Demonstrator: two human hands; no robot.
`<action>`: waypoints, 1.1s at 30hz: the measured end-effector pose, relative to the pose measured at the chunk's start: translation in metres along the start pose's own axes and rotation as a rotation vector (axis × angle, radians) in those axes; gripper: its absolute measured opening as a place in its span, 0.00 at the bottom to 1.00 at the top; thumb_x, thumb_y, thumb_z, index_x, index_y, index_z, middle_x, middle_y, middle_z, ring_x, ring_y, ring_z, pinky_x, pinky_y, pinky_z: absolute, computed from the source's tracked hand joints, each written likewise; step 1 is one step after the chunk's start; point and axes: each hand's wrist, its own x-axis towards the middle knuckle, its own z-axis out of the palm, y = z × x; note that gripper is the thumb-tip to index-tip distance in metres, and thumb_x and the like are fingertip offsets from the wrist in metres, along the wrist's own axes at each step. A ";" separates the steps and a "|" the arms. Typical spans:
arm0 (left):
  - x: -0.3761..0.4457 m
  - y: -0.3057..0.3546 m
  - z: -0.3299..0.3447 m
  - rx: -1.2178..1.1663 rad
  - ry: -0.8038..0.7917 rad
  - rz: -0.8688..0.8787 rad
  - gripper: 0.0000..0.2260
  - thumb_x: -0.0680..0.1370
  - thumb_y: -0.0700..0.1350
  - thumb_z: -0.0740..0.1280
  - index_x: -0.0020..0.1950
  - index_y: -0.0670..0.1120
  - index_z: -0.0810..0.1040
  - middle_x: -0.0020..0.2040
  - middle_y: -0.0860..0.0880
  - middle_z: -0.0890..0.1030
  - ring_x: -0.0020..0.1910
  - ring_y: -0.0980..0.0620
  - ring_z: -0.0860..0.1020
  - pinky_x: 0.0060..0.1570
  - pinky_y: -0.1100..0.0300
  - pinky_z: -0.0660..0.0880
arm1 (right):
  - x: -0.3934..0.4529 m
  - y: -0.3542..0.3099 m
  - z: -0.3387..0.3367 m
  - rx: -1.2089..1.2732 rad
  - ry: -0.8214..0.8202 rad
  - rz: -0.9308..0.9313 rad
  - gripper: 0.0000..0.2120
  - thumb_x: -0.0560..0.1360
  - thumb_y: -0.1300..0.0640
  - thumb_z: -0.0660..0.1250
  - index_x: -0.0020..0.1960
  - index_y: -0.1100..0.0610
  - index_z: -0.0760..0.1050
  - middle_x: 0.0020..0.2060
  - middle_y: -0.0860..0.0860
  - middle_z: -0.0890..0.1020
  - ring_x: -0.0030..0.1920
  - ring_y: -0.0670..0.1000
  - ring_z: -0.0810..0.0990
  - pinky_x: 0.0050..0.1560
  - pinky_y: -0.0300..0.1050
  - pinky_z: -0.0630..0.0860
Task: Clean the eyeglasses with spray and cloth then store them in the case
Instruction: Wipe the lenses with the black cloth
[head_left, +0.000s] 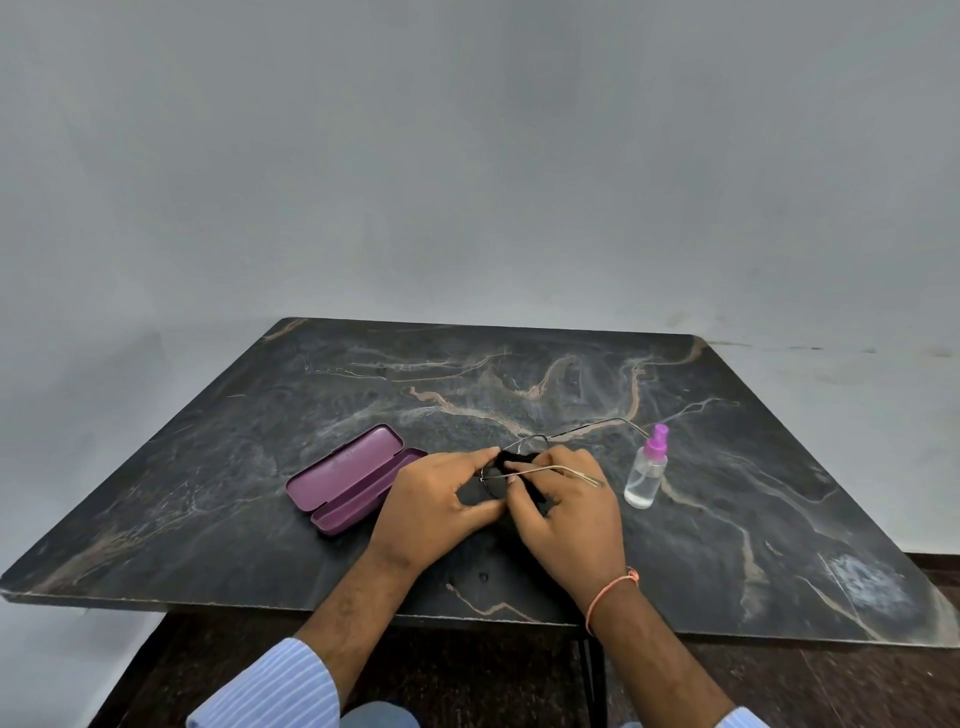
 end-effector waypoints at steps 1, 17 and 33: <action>0.000 0.000 0.000 0.005 -0.003 0.002 0.24 0.73 0.54 0.77 0.66 0.44 0.87 0.59 0.51 0.90 0.57 0.56 0.88 0.60 0.60 0.82 | 0.000 0.000 0.001 0.005 -0.008 0.003 0.10 0.77 0.50 0.70 0.52 0.49 0.90 0.42 0.41 0.81 0.47 0.49 0.78 0.50 0.49 0.77; 0.000 0.001 -0.002 0.030 -0.035 0.028 0.24 0.72 0.50 0.79 0.66 0.44 0.87 0.58 0.50 0.90 0.56 0.55 0.88 0.58 0.60 0.83 | -0.002 0.001 0.000 0.129 -0.042 -0.041 0.10 0.78 0.52 0.72 0.56 0.49 0.89 0.45 0.40 0.82 0.51 0.46 0.80 0.54 0.45 0.78; 0.001 -0.001 -0.002 0.035 -0.042 0.050 0.26 0.70 0.43 0.84 0.68 0.44 0.86 0.59 0.49 0.90 0.57 0.55 0.88 0.59 0.60 0.83 | -0.002 -0.004 -0.004 0.159 -0.050 -0.073 0.09 0.75 0.55 0.74 0.53 0.47 0.90 0.42 0.39 0.84 0.48 0.48 0.80 0.50 0.46 0.78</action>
